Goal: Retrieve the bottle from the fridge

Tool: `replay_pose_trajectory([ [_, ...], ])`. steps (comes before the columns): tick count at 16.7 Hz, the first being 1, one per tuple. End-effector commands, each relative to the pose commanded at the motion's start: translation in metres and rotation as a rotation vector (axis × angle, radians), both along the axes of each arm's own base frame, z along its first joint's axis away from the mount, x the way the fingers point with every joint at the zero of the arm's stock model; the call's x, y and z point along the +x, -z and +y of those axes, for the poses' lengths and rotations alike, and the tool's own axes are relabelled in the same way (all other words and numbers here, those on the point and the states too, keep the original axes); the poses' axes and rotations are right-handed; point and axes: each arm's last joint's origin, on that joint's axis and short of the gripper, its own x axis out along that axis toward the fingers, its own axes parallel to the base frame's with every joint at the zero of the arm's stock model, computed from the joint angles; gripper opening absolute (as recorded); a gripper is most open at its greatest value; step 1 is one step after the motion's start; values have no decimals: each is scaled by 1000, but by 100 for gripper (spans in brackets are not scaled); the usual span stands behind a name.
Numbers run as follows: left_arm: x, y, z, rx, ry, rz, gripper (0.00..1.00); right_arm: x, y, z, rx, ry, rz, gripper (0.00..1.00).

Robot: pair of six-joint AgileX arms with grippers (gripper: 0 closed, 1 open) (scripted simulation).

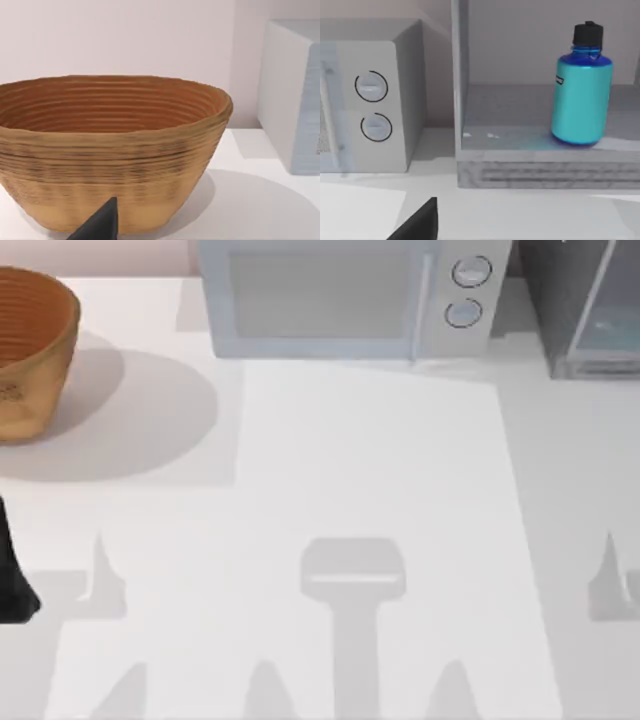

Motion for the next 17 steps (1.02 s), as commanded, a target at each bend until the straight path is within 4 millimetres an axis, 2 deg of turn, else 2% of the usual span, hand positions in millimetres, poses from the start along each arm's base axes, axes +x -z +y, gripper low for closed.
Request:
replay_pose_trajectory([
  [4, 0, 0, 0, 0, 0, 0, 100, 2, -2, -1, -1, 0, -3, 100],
  [8, 0, 0, 0, 0, 0, 0, 100, 13, -11, -7, -8, 3, -18, 100],
  [12, 0, 0, 0, 0, 0, 0, 100, 38, -18, -20, -15, 8, -20, 100],
  [17, 0, 0, 0, 0, 0, 0, 100, 72, -5, -47, -8, 8, 5, 100],
])
